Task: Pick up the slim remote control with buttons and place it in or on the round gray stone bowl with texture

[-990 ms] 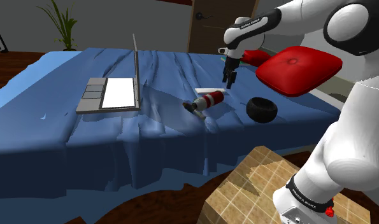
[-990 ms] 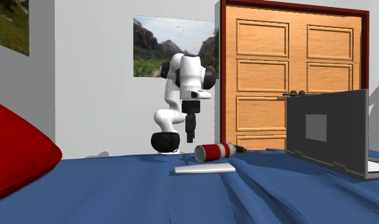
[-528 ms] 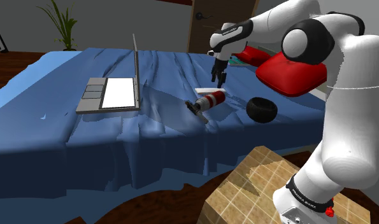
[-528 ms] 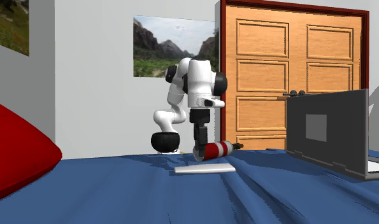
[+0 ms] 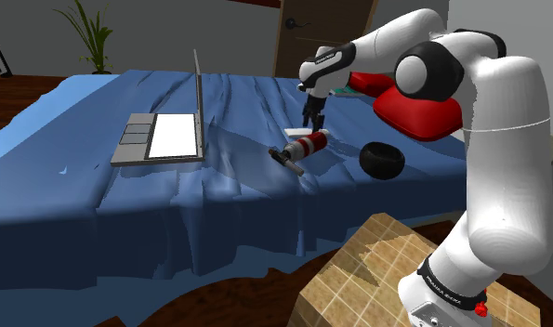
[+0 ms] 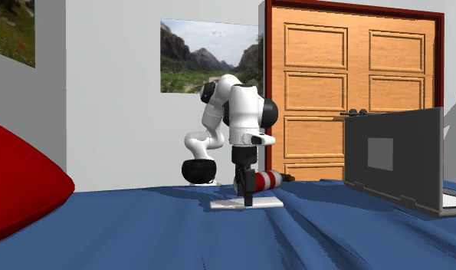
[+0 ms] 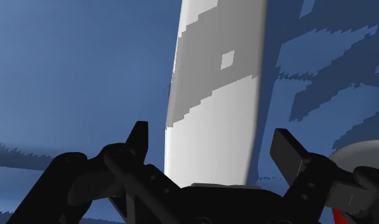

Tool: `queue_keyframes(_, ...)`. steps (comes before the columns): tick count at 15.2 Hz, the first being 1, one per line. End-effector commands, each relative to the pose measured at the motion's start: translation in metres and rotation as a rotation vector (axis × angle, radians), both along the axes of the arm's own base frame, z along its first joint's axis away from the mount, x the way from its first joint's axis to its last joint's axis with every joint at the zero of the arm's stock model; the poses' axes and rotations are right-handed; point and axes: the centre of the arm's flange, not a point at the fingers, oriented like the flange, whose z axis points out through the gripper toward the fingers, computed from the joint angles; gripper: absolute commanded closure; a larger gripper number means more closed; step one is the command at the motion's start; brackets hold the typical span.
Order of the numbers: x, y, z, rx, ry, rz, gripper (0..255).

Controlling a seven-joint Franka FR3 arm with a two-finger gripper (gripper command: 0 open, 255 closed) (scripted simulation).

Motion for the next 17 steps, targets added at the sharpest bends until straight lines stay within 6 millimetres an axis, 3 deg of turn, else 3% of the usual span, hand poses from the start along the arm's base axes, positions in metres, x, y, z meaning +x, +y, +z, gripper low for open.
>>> queue_keyframes(1, -0.0007, 0.0004, -0.0085, 0.0, -0.001, 0.0, 0)
queue_keyframes(8, -0.0007, 0.0004, -0.0085, 0.0, -0.001, 0.0, 0)
queue_keyframes(9, -0.0007, 0.0004, -0.0086, 0.0, -0.001, 0.0, 255)
queue_keyframes(17, -0.0006, 0.0003, -0.0086, 0.0, -0.001, 0.0, 255)
